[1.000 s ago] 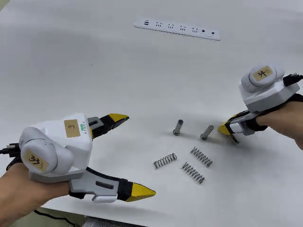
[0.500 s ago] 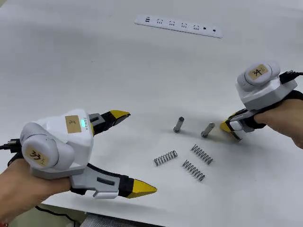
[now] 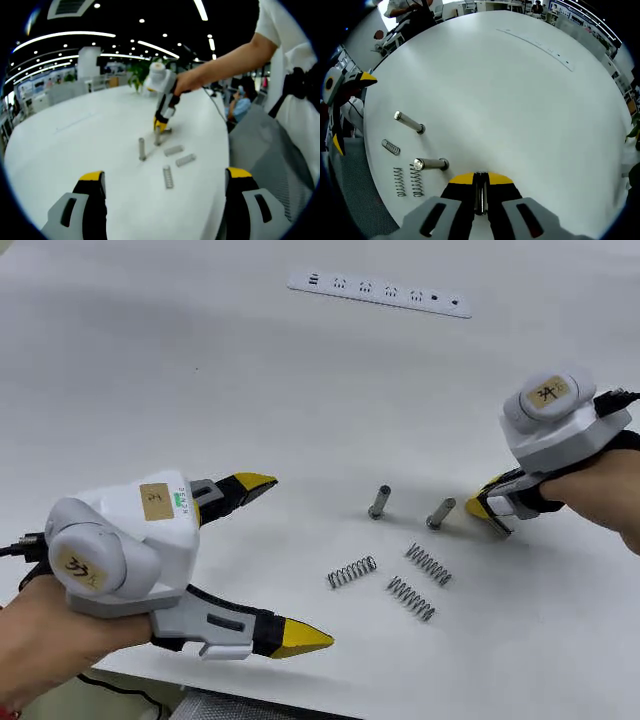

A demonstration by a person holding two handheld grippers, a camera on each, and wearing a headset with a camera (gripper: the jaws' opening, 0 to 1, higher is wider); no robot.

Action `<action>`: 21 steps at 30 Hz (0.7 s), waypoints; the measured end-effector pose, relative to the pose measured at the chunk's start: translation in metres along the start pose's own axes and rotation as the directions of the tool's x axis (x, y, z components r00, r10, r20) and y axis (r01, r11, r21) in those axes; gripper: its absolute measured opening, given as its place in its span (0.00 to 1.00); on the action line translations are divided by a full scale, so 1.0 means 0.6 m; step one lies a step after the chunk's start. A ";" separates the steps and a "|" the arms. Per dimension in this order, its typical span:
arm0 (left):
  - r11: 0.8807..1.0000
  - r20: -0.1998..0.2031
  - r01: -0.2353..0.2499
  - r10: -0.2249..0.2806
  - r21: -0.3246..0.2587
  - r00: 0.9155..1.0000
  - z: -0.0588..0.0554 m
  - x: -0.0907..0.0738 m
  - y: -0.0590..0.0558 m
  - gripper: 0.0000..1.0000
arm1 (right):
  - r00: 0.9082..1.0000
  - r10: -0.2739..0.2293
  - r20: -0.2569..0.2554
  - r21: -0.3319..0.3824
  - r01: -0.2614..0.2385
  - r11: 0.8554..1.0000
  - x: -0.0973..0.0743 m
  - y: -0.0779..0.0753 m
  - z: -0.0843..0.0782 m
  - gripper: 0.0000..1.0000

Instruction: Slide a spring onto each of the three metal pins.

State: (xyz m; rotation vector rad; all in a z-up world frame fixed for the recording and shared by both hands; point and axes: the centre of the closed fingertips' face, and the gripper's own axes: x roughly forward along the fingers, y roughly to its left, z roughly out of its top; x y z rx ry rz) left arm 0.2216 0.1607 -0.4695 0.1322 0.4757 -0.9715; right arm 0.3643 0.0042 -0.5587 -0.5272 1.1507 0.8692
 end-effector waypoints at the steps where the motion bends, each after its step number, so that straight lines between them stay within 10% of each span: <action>1: 1.000 0.000 0.001 -0.001 0.001 1.000 0.000 0.000 0.000 1.00 | 1.000 -0.001 0.003 0.000 0.001 1.000 -0.003 0.003 0.000 0.09; 21: 1.000 -0.005 0.014 -0.014 0.017 1.000 0.007 0.005 -0.006 1.00 | 0.996 -0.005 0.085 0.002 0.004 1.000 -0.052 0.028 -0.002 0.09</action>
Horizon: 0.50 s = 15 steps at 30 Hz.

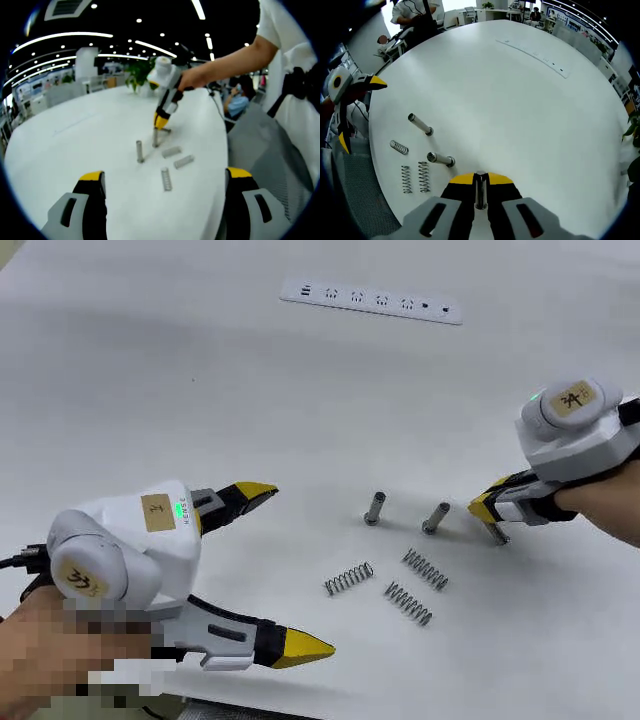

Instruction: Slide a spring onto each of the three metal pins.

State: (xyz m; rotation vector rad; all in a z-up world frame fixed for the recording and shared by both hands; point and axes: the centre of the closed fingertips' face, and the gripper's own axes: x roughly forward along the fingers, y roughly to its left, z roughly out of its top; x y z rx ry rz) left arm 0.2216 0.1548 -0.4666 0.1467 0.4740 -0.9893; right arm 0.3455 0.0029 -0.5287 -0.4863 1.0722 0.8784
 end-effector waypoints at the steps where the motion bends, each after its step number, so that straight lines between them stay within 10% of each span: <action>1: 1.000 0.000 0.000 0.000 0.000 1.000 0.001 0.000 0.000 1.00 | 1.000 0.000 0.003 0.001 0.000 1.000 -0.001 0.001 0.000 0.09; 15: 1.000 -0.008 0.008 -0.008 0.000 1.000 -0.001 0.002 -0.006 1.00 | 0.999 -0.007 0.050 0.011 0.007 1.000 -0.024 0.005 0.001 0.09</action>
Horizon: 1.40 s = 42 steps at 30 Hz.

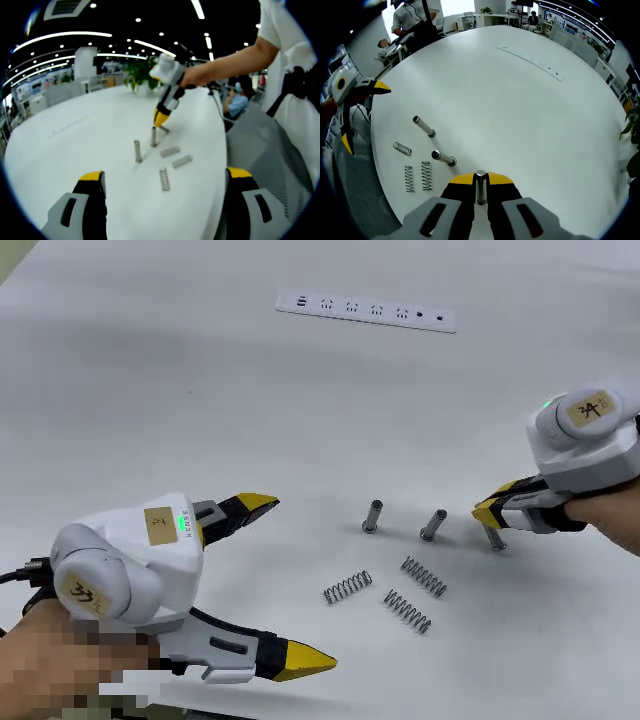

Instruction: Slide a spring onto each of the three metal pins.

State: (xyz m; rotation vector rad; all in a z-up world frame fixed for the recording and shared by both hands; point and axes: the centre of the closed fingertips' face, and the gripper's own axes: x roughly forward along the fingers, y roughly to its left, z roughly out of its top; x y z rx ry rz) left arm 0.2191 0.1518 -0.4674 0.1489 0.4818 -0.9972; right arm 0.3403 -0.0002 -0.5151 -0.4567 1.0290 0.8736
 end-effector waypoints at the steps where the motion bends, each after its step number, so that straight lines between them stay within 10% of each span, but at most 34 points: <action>1: 1.000 -0.001 0.000 0.000 0.000 1.000 0.000 0.000 0.000 1.00 | 1.000 0.000 0.002 0.000 0.000 1.000 -0.001 -0.001 0.000 0.09; 42: 1.000 -0.004 0.003 -0.003 0.009 1.000 0.004 0.000 -0.006 1.00 | 0.989 -0.042 0.145 0.064 0.033 0.997 -0.035 -0.013 -0.027 0.09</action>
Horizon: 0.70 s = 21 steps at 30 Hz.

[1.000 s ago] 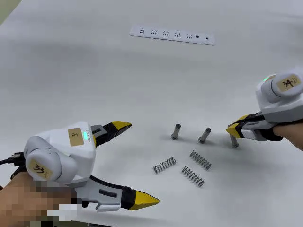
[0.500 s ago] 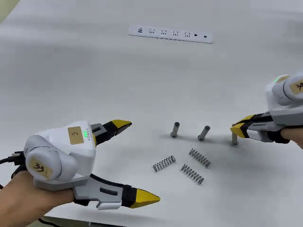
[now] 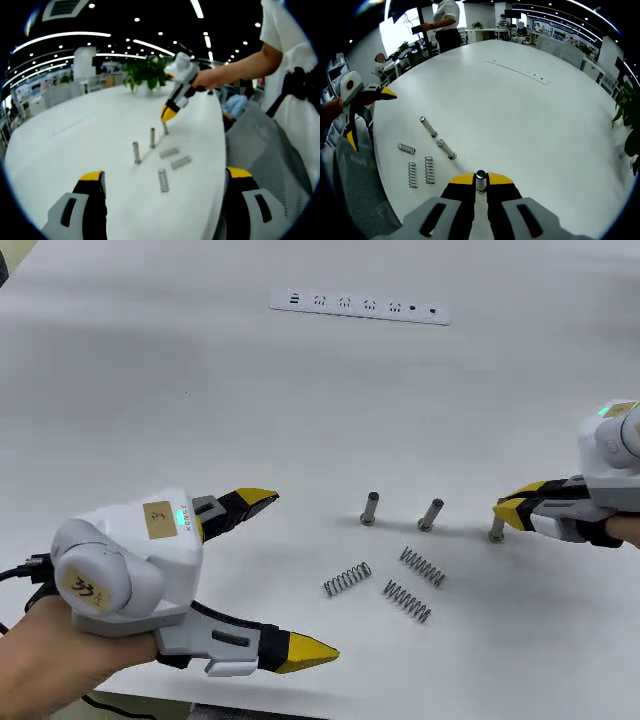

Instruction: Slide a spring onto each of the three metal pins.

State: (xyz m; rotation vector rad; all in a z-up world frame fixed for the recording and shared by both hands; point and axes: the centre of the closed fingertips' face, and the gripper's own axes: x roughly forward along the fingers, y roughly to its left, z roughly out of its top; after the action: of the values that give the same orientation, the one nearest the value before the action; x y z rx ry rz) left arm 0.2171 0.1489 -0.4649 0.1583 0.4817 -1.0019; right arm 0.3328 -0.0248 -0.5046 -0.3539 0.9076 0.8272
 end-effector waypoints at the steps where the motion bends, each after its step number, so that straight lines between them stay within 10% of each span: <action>1: 1.000 0.001 0.000 0.000 0.000 1.000 0.001 0.000 0.000 1.00 | 1.000 -0.001 0.004 -0.001 0.001 1.000 -0.001 0.000 -0.001 0.09; 21: 1.000 -0.001 0.006 -0.006 0.002 1.000 0.002 0.004 -0.004 1.00 | 0.999 0.000 0.049 0.013 -0.001 1.000 -0.006 0.004 -0.008 0.09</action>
State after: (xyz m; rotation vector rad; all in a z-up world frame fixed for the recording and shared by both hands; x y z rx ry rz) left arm 0.2165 0.1452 -0.4647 0.1598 0.4823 -1.0082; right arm 0.3272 -0.0280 -0.5045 -0.3207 0.8669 0.8267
